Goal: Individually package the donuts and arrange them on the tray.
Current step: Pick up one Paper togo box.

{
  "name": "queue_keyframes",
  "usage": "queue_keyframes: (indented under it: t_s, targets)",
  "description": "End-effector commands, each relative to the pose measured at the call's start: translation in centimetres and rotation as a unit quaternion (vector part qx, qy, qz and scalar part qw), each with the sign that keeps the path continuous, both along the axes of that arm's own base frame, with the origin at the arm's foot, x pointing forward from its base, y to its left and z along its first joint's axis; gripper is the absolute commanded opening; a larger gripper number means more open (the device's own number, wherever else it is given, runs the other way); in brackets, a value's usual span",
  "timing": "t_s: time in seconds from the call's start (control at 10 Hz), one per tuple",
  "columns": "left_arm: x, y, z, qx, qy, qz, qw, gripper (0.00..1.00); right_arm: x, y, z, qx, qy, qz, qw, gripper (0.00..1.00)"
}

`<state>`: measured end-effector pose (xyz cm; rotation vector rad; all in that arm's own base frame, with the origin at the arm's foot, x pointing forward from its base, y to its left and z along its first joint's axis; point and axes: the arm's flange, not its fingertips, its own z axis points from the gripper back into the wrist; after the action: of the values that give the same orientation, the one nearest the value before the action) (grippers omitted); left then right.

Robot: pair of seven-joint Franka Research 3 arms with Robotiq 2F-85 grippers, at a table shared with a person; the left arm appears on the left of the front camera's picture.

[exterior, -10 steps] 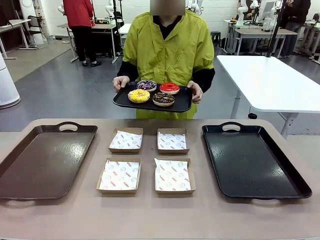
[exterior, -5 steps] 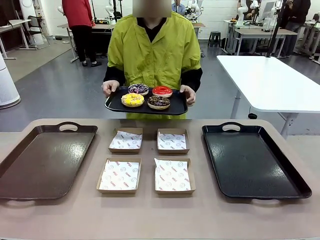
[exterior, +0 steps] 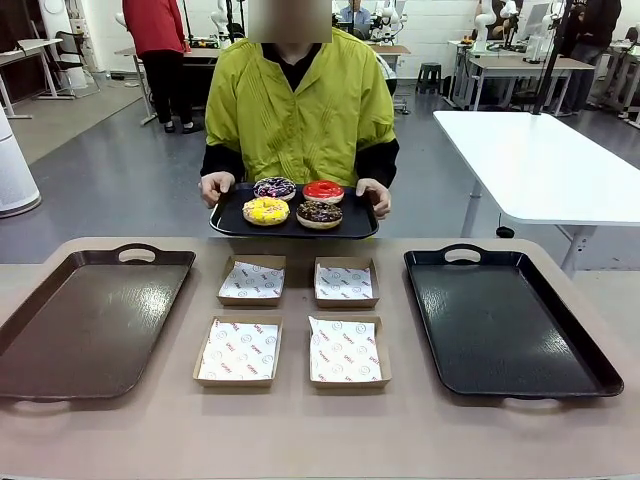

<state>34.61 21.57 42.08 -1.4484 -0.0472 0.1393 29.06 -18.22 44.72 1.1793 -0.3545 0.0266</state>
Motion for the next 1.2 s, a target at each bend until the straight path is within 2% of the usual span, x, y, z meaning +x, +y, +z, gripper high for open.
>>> queue_keyframes:
  t_s: [0.0,0.7,0.8,0.9,1.1]
  targets:
    - [-0.2,0.1,0.1,-0.006,-0.001,-0.001,1.0,1.0,0.2,0.0,-0.1,0.007,-0.005,-0.004,1.0,1.0]
    - [0.0,0.0,0.0,0.0,0.0,0.0,1.0,1.0,0.2,0.0,-0.1,0.007,-0.005,-0.004,1.0,1.0]
    - [1.5,-1.1,1.2,0.013,0.006,0.011,1.0,1.0,0.2,0.0,-0.1,0.007,-0.005,-0.004,1.0,1.0]
    - [4.4,-3.0,3.4,0.049,0.014,0.005,0.999,1.0,0.2,0.0,-0.1,0.007,-0.005,-0.004,1.0,1.0]
    - [9.8,-8.6,8.2,0.143,0.001,0.002,0.99,1.0,0.2,0.0,-0.1,0.007,-0.005,-0.004,1.0,1.0]
